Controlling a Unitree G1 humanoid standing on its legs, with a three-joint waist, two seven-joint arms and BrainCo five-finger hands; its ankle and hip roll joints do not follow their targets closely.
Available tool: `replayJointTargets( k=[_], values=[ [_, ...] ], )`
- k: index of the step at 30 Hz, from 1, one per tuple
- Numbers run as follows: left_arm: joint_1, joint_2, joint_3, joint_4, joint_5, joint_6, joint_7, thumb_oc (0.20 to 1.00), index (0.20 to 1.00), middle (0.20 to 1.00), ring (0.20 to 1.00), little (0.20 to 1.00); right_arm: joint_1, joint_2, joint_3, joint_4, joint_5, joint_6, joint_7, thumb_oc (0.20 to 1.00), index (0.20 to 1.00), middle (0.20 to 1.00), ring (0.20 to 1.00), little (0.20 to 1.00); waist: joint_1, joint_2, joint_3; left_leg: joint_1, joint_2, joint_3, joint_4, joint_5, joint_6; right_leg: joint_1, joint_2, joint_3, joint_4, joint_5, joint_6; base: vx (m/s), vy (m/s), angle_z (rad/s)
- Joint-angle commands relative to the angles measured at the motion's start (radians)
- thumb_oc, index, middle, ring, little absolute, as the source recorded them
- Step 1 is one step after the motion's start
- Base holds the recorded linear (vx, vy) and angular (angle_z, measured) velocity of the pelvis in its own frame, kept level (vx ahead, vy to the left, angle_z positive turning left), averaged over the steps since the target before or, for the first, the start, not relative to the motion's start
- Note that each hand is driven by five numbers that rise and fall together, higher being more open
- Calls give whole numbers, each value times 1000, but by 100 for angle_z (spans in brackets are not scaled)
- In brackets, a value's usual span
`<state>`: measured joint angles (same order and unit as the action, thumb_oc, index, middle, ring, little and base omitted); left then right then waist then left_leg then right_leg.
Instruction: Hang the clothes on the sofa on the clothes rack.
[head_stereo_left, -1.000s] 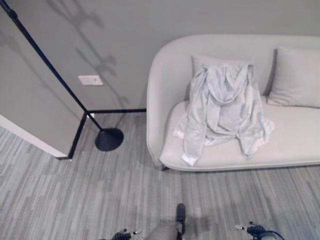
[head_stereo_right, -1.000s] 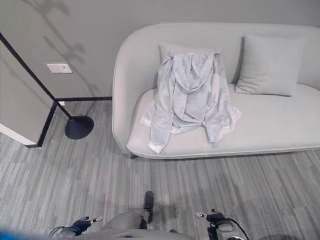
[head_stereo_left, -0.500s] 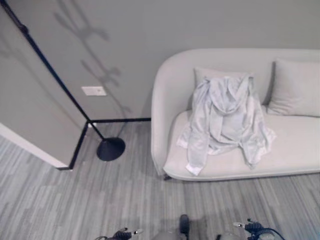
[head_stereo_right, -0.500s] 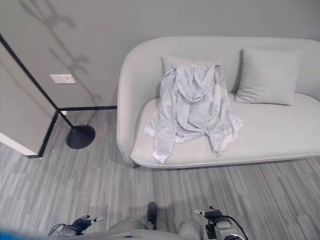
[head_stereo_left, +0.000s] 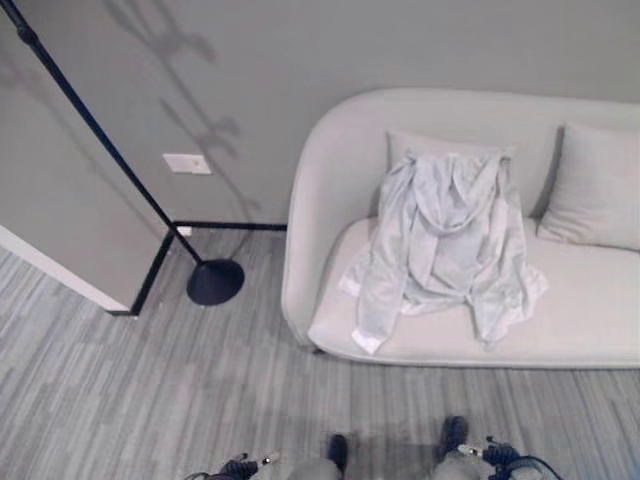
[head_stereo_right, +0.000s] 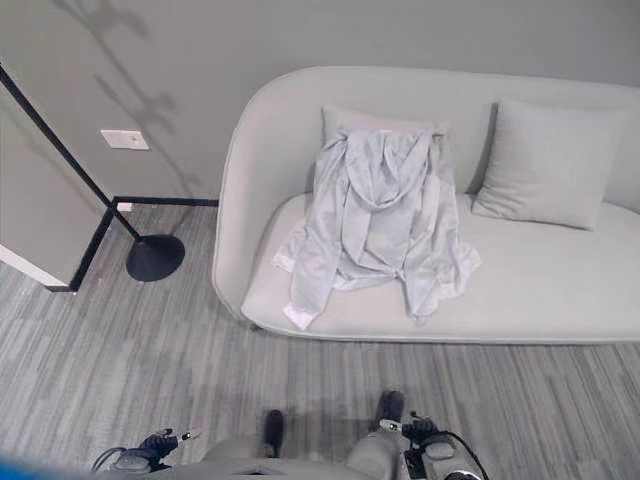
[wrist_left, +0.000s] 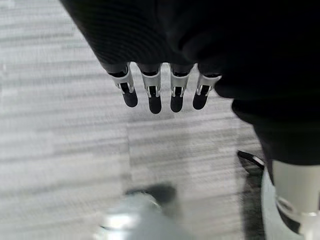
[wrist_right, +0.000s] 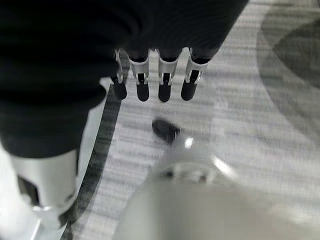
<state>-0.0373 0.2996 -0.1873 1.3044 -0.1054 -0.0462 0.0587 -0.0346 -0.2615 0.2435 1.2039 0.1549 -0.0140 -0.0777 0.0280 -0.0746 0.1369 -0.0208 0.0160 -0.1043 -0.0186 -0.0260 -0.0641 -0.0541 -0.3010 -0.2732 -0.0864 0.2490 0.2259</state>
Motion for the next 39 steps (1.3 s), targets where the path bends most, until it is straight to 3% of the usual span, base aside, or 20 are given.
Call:
replayJointTargets(
  k=[1, 3, 5, 7, 8, 9, 10, 11, 13, 14, 15, 16, 18, 20, 23, 27, 35, 39],
  values=[
    [-59, -32, -25, -10, -35, -20, 5, 1000, 1000, 1000, 1000, 1000, -61, -89, -15, -1, 11, -10, -13, 1000, 1000, 1000, 1000, 1000, -13, 86, -1, 79, 245, 55, -69, 41, -139, -86, 32, 22, 84, -115, 36, 145, -601, 43],
    [-60, -40, -33, -17, -40, -24, 5, 1000, 1000, 1000, 1000, 1000, -57, -99, -19, 3, 24, -15, -17, 1000, 1000, 1000, 1000, 1000, -17, 93, -8, 67, 259, 47, -69, 69, -142, -70, 62, 11, 71, -136, 22, 84, -352, 48],
    [-63, -39, -38, -34, -46, -28, -4, 1000, 1000, 1000, 1000, 1000, -51, -122, -26, 20, 33, -21, -21, 1000, 1000, 1000, 1000, 1000, -20, 104, -16, 45, 292, 55, -68, 182, -140, -20, 126, -8, 21, -169, -5, 98, -394, 31],
    [-64, -36, -34, -37, -46, -29, -8, 1000, 1000, 1000, 1000, 1000, -45, -133, -36, 25, 41, -23, -23, 1000, 1000, 1000, 1000, 1000, -24, 105, -18, 25, 305, 114, -54, 225, -119, 15, 154, -17, 0, -190, -23, 91, -369, 8],
    [-63, -37, -32, -39, -49, -28, -9, 1000, 1000, 1000, 1000, 1000, -44, -138, -39, 29, 46, -21, -27, 1000, 1000, 1000, 1000, 1000, -26, 105, -17, 18, 304, 147, -49, 229, -118, 22, 161, -18, -1, -201, -32, 63, -285, 5],
    [-58, -35, -27, -39, -53, -30, -7, 1000, 1000, 1000, 1000, 1000, -37, -141, -40, 29, 53, -22, -26, 1000, 1000, 1000, 1000, 1000, -24, 101, -17, 21, 280, 152, -44, 182, -101, 30, 174, -16, -1, -212, -41, 41, -190, 10],
    [-58, -35, -27, -38, -53, -30, -7, 1000, 1000, 1000, 1000, 1000, -37, -140, -40, 29, 53, -22, -26, 1000, 1000, 1000, 1000, 1000, -25, 100, -19, 17, 279, 151, -43, 182, -100, 27, 173, -17, -1, -211, -40, 75, -280, 10],
    [-54, -42, -21, -30, -55, -30, -4, 1000, 1000, 1000, 1000, 1000, -31, -144, -41, 30, 58, -26, -28, 1000, 1000, 1000, 1000, 1000, -24, 101, -24, 5, 203, 100, -25, 110, -75, 38, 184, -19, -1, -225, -42, 69, -208, 13],
    [-55, -50, -22, -15, -48, -25, -5, 1000, 1000, 1000, 1000, 1000, -29, -138, -39, 31, 64, -31, -34, 1000, 1000, 1000, 1000, 1000, -26, 106, -25, -8, 142, 105, -25, 89, -59, 38, 198, -24, -1, -232, -47, 77, -205, 9],
    [-55, -53, -23, -11, -47, -23, -6, 1000, 1000, 1000, 1000, 1000, -30, -136, -37, 31, 65, -32, -35, 1000, 1000, 1000, 1000, 1000, -22, 106, -22, -21, 111, 103, -25, 83, -51, 37, 203, -24, -1, -231, -50, 39, -94, 7],
    [-55, -53, -23, -11, -47, -23, -6, 1000, 1000, 1000, 1000, 1000, -30, -136, -37, 31, 65, -32, -35, 1000, 1000, 1000, 1000, 1000, -22, 106, -21, -21, 111, 103, -25, 83, -51, 37, 203, -24, -1, -232, -50, 51, -120, 18],
    [-54, -52, -26, -3, -38, -18, -10, 1000, 1000, 1000, 1000, 1000, -31, -127, -30, 32, 63, -30, -34, 1000, 1000, 1000, 1000, 1000, -11, 100, -10, -70, 38, 70, -28, 88, -33, 34, 215, -19, -1, -228, -55, 63, -129, 22],
    [-49, -53, -26, 10, -27, -15, -15, 1000, 1000, 1000, 1000, 1000, -33, -113, -15, 30, 58, -30, -31, 1000, 1000, 1000, 1000, 1000, 6, 98, 7, -125, -54, 32, -44, 99, -14, 39, 238, -6, -1, -220, -60, 118, -139, 13],
    [-43, -55, -28, 13, -22, -13, -21, 1000, 1000, 1000, 1000, 1000, -31, -106, -3, 24, 53, -30, -29, 1000, 1000, 1000, 1000, 1000, 13, 108, 10, -151, -79, 45, -52, 115, -8, 51, 254, 0, -1, -227, -67, 132, -37, -3],
    [-30, -57, -33, 14, -1, -5, -24, 1000, 1000, 1000, 1000, 1000, -30, -96, 10, 24, 35, -28, -30, 1000, 1000, 1000, 1000, 1000, 21, 122, 7, -136, -77, 46, -64, 144, -1, 67, 280, 13, -1, -240, -77, 135, 9, -24],
    [-26, -54, -39, 19, 12, -2, -27, 1000, 1000, 1000, 1000, 1000, -32, -86, 16, 28, 27, -24, -26, 1000, 1000, 1000, 1000, 1000, 15, 117, -1, -114, -73, 51, -69, 147, -1, 82, 276, 15, -1, -256, -84, 147, 54, -14],
    [-24, -26, -29, -6, 3, -1, -28, 1000, 1000, 1000, 1000, 1000, -36, -72, 24, 12, 4, -15, -12, 1000, 1000, 1000, 1000, 1000, 30, 94, -27, -54, -77, 102, -60, 76, 38, 115, 217, 53, 43, -278, -60, 193, 117, -18],
    [-29, -7, -16, -18, -9, 2, -29, 1000, 1000, 1000, 1000, 1000, -49, -72, 19, 4, -10, -11, -6, 1000, 1000, 1000, 1000, 1000, 35, 99, -5, -51, -74, 123, -28, 36, 66, 18, 157, 45, 252, -274, -39, 84, 168, -31]
  ],
)
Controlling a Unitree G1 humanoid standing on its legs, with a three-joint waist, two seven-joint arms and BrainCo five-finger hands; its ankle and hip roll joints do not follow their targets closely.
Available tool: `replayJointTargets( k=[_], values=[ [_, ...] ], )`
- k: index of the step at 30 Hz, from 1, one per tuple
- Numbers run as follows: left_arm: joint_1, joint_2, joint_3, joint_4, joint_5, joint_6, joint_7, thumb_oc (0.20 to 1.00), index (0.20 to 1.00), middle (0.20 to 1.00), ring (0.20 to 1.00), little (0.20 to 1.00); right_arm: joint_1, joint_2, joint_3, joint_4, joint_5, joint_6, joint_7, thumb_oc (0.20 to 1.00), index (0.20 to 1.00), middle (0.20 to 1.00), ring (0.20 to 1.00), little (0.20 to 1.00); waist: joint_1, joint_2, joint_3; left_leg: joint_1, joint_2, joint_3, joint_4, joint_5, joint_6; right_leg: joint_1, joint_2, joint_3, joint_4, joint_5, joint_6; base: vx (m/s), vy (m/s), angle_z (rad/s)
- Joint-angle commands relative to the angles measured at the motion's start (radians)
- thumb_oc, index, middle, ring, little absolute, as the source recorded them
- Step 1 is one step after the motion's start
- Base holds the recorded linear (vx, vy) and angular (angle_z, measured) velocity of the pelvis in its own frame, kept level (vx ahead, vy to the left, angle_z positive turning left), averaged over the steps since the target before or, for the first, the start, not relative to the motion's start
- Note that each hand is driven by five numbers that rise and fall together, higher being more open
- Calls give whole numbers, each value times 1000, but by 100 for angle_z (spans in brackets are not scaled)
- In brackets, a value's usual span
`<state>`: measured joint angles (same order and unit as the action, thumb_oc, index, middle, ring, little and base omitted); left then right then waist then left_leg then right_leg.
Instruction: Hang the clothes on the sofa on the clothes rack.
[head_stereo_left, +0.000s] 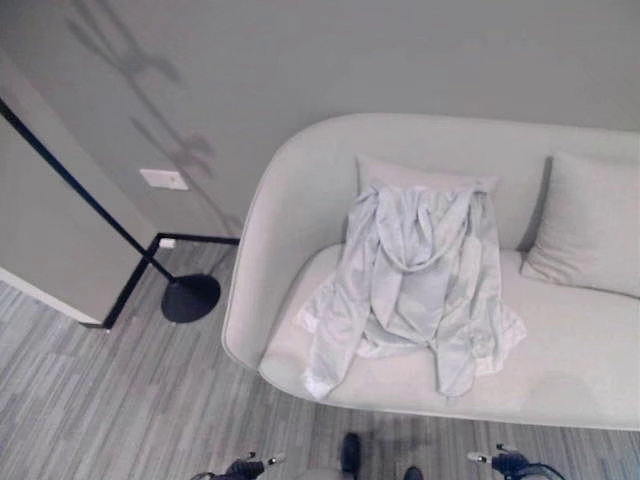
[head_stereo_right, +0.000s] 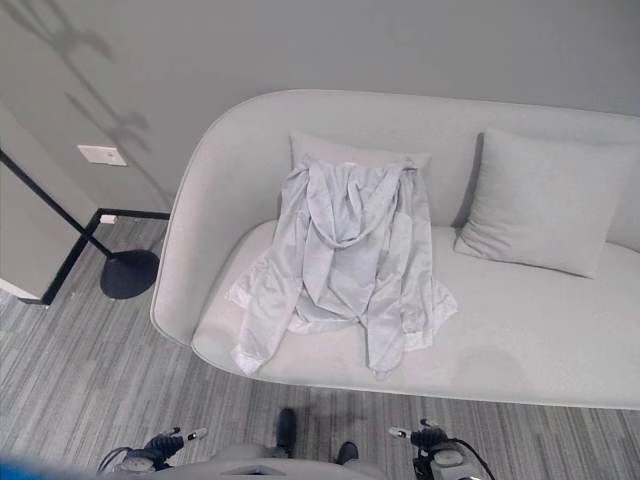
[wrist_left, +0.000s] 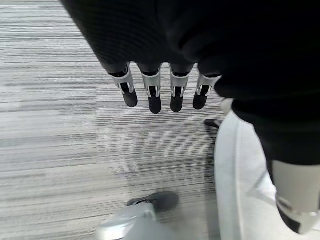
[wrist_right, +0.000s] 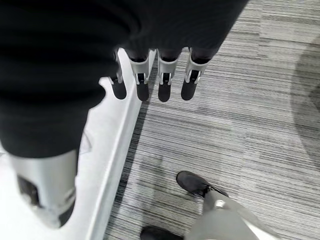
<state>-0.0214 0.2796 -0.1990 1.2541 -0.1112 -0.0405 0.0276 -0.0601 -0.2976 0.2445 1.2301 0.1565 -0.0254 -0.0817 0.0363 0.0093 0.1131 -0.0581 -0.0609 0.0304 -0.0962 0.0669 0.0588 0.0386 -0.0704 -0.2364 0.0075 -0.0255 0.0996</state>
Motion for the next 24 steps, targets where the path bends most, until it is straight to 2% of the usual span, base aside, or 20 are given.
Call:
replayJointTargets(
  k=[1, 4, 6, 7, 8, 9, 10, 13, 14, 17, 18, 21, 24],
  values=[
    [-45, 17, -3, 31, -5, -2, 4, 1000, 1000, 1000, 1000, 1000, -26, -37, 17, -27, -12, 1, -1, 1000, 1000, 1000, 1000, 1000, 22, 20, 32, -10, 6, -8, 55, -62, -50, -109, -87, 7, 230, 10, 90, 11, 142, -25],
    [-46, 23, -4, 37, -1, 3, 10, 1000, 1000, 1000, 1000, 1000, -29, -35, 13, -36, -3, -2, -6, 1000, 1000, 1000, 1000, 1000, 4, 43, 61, -1, 23, -23, 68, -66, -39, -202, -93, 25, 409, 39, 72, 15, 98, -11],
    [-45, 24, -3, 38, -3, 3, 10, 1000, 1000, 1000, 1000, 1000, -26, -33, 7, -39, 3, -3, -9, 1000, 1000, 1000, 1000, 1000, 5, 45, 61, 0, 27, -27, 72, -71, -41, -214, -105, 31, 416, 34, 63, 106, -21, 14],
    [-46, 25, -1, 39, -8, -1, 12, 1000, 1000, 1000, 1000, 1000, -23, -31, -3, -41, 13, -6, -12, 1000, 1000, 1000, 1000, 1000, 7, 45, 60, 5, 38, -33, 74, -79, -51, -221, -131, 24, 351, 33, 57, 135, -68, 13],
    [-46, 25, -2, 39, -8, -1, 12, 1000, 1000, 1000, 1000, 1000, -23, -32, -3, -41, 13, -6, -12, 1000, 1000, 1000, 1000, 1000, 6, 46, 62, 7, 38, -34, 74, -80, -51, -218, -131, 23, 349, 33, 56, 142, -121, 7],
    [-50, 25, -5, 41, -11, -5, 13, 1000, 1000, 1000, 1000, 1000, -24, -34, -11, -43, 18, -7, -14, 1000, 1000, 1000, 1000, 1000, 5, 45, 63, 10, 45, -41, 74, -86, -58, -224, -146, 22, 295, 43, 60, 174, -185, 7],
    [-55, 24, -8, 46, -5, -9, 17, 1000, 1000, 1000, 1000, 1000, -31, -39, -22, -39, 20, -5, -16, 1000, 1000, 1000, 1000, 1000, -1, 29, 64, 18, 43, -47, 68, -99, -72, -225, -174, 20, 137, 91, 85, 253, -255, 7],
    [-61, 19, -13, 57, 12, -16, 25, 1000, 1000, 1000, 1000, 1000, -39, -45, -29, -40, 17, -3, -22, 1000, 1000, 1000, 1000, 1000, -24, 18, 79, 84, 48, -55, 44, -128, -92, -307, -179, -3, -43, 195, 141, 251, -221, 8],
    [-64, 17, -14, 57, 18, -14, 23, 1000, 1000, 1000, 1000, 1000, -36, -47, -27, -40, 14, 1, -23, 1000, 1000, 1000, 1000, 1000, -28, 23, 83, 104, 59, -51, 33, -133, -98, -313, -173, -24, -79, 201, 148, 168, -147, -3],
    [-67, 13, -29, 60, 41, -14, 26, 1000, 1000, 1000, 1000, 1000, -25, -54, -22, -26, 6, 5, -23, 1000, 1000, 1000, 1000, 1000, -42, 16, 85, 143, 62, -49, 14, -147, -110, -323, -162, -25, -95, 188, 156, 237, -209, 8],
    [-70, 11, -25, 58, 36, -19, 29, 1000, 1000, 1000, 1000, 1000, -17, -56, -21, -16, 3, 3, -21, 1000, 1000, 1000, 1000, 1000, -44, -5, 73, 167, 65, -59, 9, -161, -120, -295, -156, -9, -95, 219, 160, 277, -292, 27],
    [-70, 1, -23, 54, 22, -23, 28, 1000, 1000, 1000, 1000, 1000, -1, -59, -20, 0, 3, 5, -15, 1000, 1000, 1000, 1000, 1000, -53, -10, 41, 194, 126, -69, 9, -172, -148, -245, -137, -12, -95, 229, 150, 308, -351, 56],
    [-75, -9, -35, 39, 16, -26, 28, 1000, 1000, 1000, 1000, 1000, 4, -68, -22, 9, 20, 3, -16, 1000, 1000, 1000, 1000, 1000, -56, -3, 16, 191, 172, -88, 9, -155, -172, -212, -103, -21, -95, 199, 132, 163, -244, 40]
  ],
)
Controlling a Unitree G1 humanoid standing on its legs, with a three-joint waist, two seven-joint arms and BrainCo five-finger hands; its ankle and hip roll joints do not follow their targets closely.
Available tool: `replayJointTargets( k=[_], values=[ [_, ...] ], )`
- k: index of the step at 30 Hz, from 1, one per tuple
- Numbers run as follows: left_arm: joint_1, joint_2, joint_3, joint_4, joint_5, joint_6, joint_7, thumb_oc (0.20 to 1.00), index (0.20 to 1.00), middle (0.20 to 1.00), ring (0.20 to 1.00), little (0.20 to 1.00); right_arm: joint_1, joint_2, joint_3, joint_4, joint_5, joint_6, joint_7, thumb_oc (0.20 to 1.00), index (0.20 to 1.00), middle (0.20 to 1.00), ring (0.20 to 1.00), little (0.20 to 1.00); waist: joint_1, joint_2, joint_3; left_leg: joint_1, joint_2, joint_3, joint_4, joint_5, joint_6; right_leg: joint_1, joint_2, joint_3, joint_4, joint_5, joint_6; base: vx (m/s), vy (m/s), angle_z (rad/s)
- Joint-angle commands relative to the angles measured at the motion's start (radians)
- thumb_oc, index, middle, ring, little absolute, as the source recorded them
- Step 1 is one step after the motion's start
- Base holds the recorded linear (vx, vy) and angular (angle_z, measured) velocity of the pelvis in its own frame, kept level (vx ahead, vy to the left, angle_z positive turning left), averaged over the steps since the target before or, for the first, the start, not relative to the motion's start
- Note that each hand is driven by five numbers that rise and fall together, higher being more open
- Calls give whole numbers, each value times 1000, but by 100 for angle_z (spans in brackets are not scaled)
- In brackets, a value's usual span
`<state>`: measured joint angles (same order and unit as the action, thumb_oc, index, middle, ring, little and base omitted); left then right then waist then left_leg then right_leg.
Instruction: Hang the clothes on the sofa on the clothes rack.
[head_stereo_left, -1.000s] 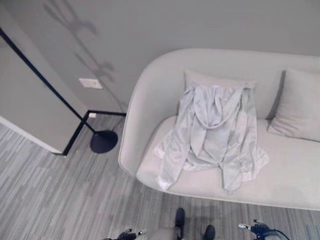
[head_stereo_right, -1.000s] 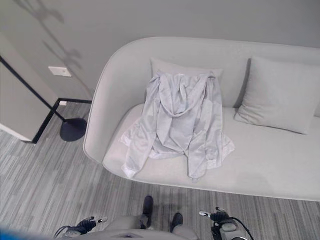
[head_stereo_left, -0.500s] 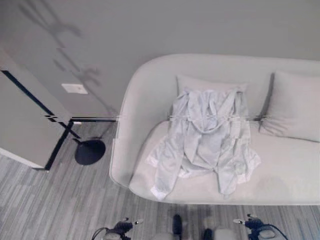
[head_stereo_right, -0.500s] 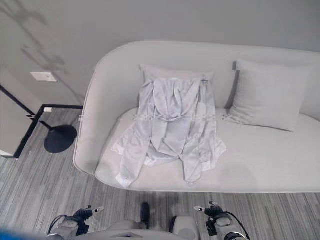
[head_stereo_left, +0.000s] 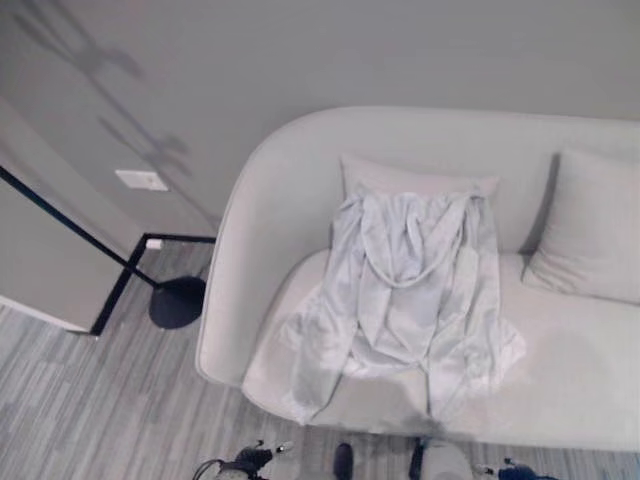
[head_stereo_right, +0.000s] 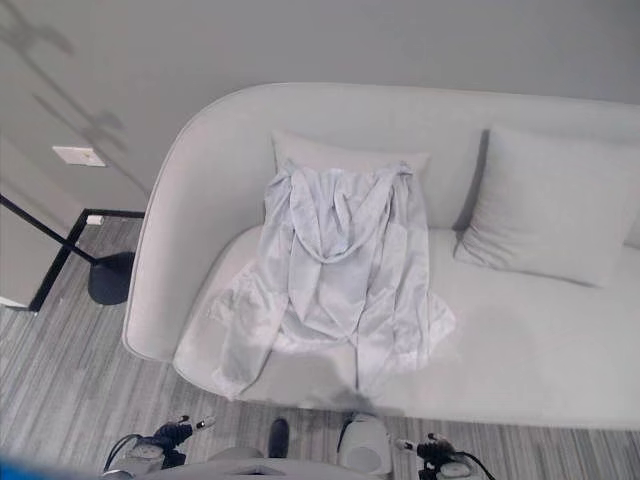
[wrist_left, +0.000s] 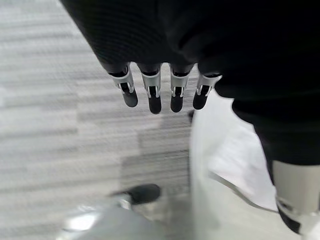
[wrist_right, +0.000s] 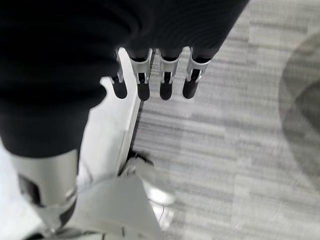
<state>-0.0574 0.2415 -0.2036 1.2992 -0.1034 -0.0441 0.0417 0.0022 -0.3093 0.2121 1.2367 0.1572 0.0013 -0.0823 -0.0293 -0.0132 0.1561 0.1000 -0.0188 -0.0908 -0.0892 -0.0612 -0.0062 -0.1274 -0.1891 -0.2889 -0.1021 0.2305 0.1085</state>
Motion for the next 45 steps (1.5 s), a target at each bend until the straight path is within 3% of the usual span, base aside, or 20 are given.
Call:
replayJointTargets(
  k=[1, 3, 5, 6, 7, 10, 11, 15, 16, 17, 21, 28, 45],
  values=[
    [-39, 29, -31, -6, 8, -22, 13, 1000, 1000, 1000, 1000, 1000, -58, -57, 10, 3, 19, -24, -15, 1000, 1000, 1000, 1000, 1000, 9, 20, -27, 33, 130, 33, 2, -27, -107, -46, 16, 32, 15, -57, 123, 171, -267, 3],
    [-36, 22, -34, -15, 2, -25, 11, 1000, 1000, 1000, 1000, 1000, -56, -63, 16, 1, 27, -31, -14, 1000, 1000, 1000, 1000, 1000, 10, 27, -43, 35, 158, 22, 7, -13, -122, -25, 42, 20, 15, -90, 107, 149, -235, -20],
    [-31, 25, -31, -21, -6, -27, 3, 1000, 1000, 1000, 1000, 1000, -58, -69, 22, -11, 36, -37, -10, 1000, 1000, 1000, 1000, 1000, 17, 37, -50, 14, 184, 2, 59, 36, -130, 4, 73, 20, 15, -126, 85, 94, -165, -3],
    [-31, 25, -31, -21, -6, -27, 3, 1000, 1000, 1000, 1000, 1000, -58, -69, 22, -11, 36, -37, -10, 1000, 1000, 1000, 1000, 1000, 17, 38, -50, 13, 185, 2, 60, 36, -131, 4, 73, 20, 15, -126, 85, 89, -205, 28],
    [-27, 28, -26, -21, -15, -30, 0, 1000, 1000, 1000, 1000, 1000, -56, -75, 24, -18, 34, -39, -8, 1000, 1000, 1000, 1000, 1000, 23, 38, -43, -14, 185, -15, 141, 84, -127, 34, 85, 25, 15, -147, 72, 58, -148, 34],
    [-29, 26, -19, -24, -37, -28, 1, 1000, 1000, 1000, 1000, 1000, -59, -87, 20, -22, 40, -40, -13, 1000, 1000, 1000, 1000, 1000, 24, 26, -31, -73, 164, -37, 244, 118, -110, 61, 94, 36, 15, -172, 55, 73, -129, 18],
    [-27, 26, -17, -22, -39, -27, 3, 1000, 1000, 1000, 1000, 1000, -58, -91, 18, -17, 39, -39, -15, 1000, 1000, 1000, 1000, 1000, 22, 26, -31, -76, 174, -18, 248, 127, -109, 67, 95, 35, 15, -181, 50, 125, -84, 5],
    [-32, 6, -25, -23, -45, -26, 4, 1000, 1000, 1000, 1000, 1000, -56, -93, 16, -14, 52, -41, -23, 1000, 1000, 1000, 1000, 1000, 26, 31, -28, -156, 151, 11, 164, 74, -103, 83, 86, 26, 15, -208, 67, 94, 6, 12],
    [-38, -2, -37, -20, -41, -25, 0, 1000, 1000, 1000, 1000, 1000, -58, -94, 10, -18, 61, -44, -27, 1000, 1000, 1000, 1000, 1000, 34, 48, -19, -221, 108, 25, 67, 116, -110, 84, 98, 24, 15, -209, 70, 33, 77, 48],
    [-34, -1, -49, 6, 8, -1, 8, 1000, 1000, 1000, 1000, 1000, -47, -108, 2, 0, 47, -38, -37, 1000, 1000, 1000, 1000, 1000, 34, 53, -5, -251, 92, 53, 21, 132, -113, 88, 98, 22, 15, -216, 71, 61, 123, 69],
    [-38, -3, -61, -14, -12, -27, 0, 1000, 1000, 1000, 1000, 1000, -62, -92, 2, -13, 43, -46, -40, 1000, 1000, 1000, 1000, 1000, 19, 79, -21, -228, 87, 60, 2, 154, -123, 97, 103, 35, 15, -212, 74, 80, 102, -9],
    [-30, 21, -37, -13, -18, -28, 3, 1000, 1000, 1000, 1000, 1000, -55, -66, 2, -18, 39, -42, -35, 1000, 1000, 1000, 1000, 1000, 25, 58, -35, -172, 76, 102, 2, 130, -111, 108, 71, 55, 15, -196, 85, 92, 92, -34],
    [-4, 15, -48, 28, 38, -14, -8, 1000, 1000, 1000, 1000, 1000, -34, -38, 24, 20, 8, -24, -8, 1000, 1000, 1000, 1000, 1000, 29, 32, -58, -91, 81, 146, 2, 79, -95, 143, 49, 67, 15, -195, 103, 23, 26, -6]
  ],
)
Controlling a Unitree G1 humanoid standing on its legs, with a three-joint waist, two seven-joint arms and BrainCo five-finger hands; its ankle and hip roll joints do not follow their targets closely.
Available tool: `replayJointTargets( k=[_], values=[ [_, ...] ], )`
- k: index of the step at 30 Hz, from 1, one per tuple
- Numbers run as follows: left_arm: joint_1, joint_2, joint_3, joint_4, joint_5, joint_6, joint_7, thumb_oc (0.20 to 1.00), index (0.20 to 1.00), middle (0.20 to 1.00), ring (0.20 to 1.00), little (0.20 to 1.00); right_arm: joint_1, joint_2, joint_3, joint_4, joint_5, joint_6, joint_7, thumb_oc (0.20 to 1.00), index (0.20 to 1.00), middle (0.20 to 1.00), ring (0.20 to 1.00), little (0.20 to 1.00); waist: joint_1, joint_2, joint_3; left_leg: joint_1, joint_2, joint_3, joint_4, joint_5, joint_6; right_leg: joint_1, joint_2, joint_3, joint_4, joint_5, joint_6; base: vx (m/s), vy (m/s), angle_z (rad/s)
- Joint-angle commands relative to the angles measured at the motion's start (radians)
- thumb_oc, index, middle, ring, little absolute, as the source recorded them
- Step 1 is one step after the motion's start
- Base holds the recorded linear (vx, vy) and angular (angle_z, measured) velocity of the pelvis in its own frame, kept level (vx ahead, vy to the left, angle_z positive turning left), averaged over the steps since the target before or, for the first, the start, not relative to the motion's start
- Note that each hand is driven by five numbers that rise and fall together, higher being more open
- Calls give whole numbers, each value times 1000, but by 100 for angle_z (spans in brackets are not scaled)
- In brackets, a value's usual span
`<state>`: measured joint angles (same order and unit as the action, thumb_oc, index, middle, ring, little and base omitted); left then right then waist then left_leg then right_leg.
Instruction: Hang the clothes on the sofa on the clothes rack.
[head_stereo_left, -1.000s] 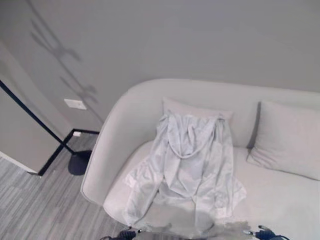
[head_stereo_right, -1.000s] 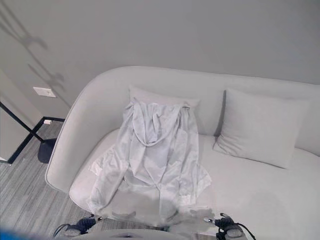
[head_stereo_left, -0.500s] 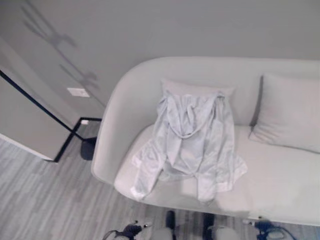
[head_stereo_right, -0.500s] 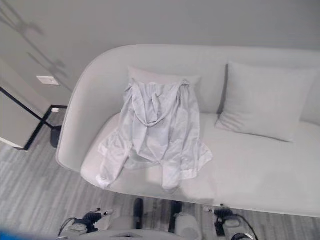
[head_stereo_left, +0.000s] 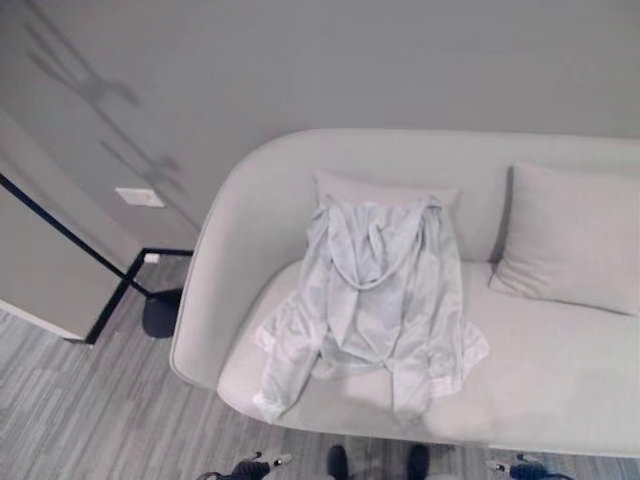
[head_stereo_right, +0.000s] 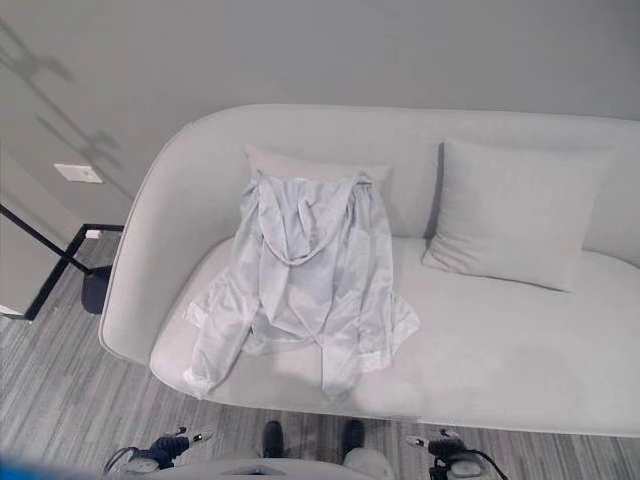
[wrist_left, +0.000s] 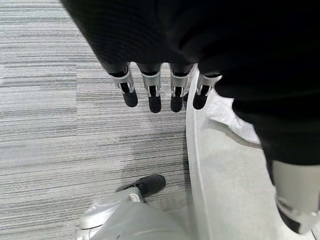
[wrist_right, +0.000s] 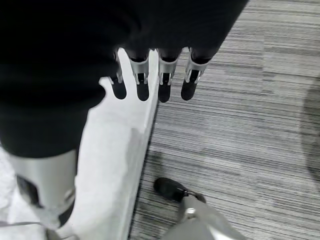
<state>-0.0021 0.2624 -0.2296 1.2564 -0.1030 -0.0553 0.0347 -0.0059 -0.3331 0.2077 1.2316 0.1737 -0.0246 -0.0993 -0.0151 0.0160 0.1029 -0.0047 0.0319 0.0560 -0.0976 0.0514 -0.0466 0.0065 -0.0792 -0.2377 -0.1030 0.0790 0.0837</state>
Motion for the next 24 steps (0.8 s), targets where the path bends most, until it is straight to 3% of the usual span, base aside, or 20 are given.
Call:
replayJointTargets(
  k=[1, 10, 14, 18, 19, 20, 24],
  values=[
    [-60, -6, -22, 71, 37, -3, -1, 1000, 1000, 1000, 1000, 1000, -25, -14, 29, 25, -9, 2, 9, 1000, 1000, 1000, 1000, 1000, 15, 3, -4, 15, 30, -1, 10, -34, -55, 9, -61, 16, 16, -44, 128, 70, 25, -3],
    [-60, 1, -12, 63, 25, -7, 8, 1000, 1000, 1000, 1000, 1000, -24, -14, 28, 7, -6, -6, 2, 1000, 1000, 1000, 1000, 1000, 18, 4, -9, 27, 32, -3, 10, -42, -55, 20, -66, 8, 16, -46, 131, 10, -1, -3],
    [-65, 38, 29, -12, -17, -28, 34, 1000, 1000, 1000, 1000, 1000, -16, -33, -8, -92, 16, -27, -24, 1000, 1000, 1000, 1000, 1000, 18, 5, -8, 33, 32, -2, 10, -44, -56, 24, -71, 5, 16, -45, 134, 18, 0, 0],
    [-15, 135, 109, -289, -60, -77, 70, 1000, 1000, 1000, 1000, 1000, 48, -132, -108, -406, -12, -68, -54, 1000, 1000, 1000, 1000, 1000, 13, 9, 4, 35, 34, 2, 10, -47, -56, 21, -78, 5, 16, -41, 145, 0, 0, 0],
    [-14, 135, 109, -289, -60, -77, 70, 1000, 1000, 1000, 1000, 1000, 48, -132, -108, -406, -12, -68, -54, 1000, 1000, 1000, 1000, 1000, 13, 9, 4, 35, 34, 2, 10, -47, -56, 21, -78, 5, 16, -41, 145, 0, 0, 0],
    [8, 177, 147, -434, -74, -96, 82, 1000, 1000, 1000, 1000, 1000, 64, -176, -145, -522, -26, -86, -55, 1000, 1000, 1000, 1000, 1000, 12, 11, 9, 39, 36, 4, 10, -51, -57, 24, -81, 4, 16, -42, 149, 0, 0, 0],
    [27, 233, 202, -638, -101, -118, 102, 1000, 1000, 1000, 1000, 1000, 54, -219, -176, -647, -38, -97, -50, 1000, 1000, 1000, 1000, 1000, 13, 10, 10, 32, 35, 4, 10, -50, -55, 15, -86, 5, 16, -37, 153, 0, 0, 0]
  ],
)
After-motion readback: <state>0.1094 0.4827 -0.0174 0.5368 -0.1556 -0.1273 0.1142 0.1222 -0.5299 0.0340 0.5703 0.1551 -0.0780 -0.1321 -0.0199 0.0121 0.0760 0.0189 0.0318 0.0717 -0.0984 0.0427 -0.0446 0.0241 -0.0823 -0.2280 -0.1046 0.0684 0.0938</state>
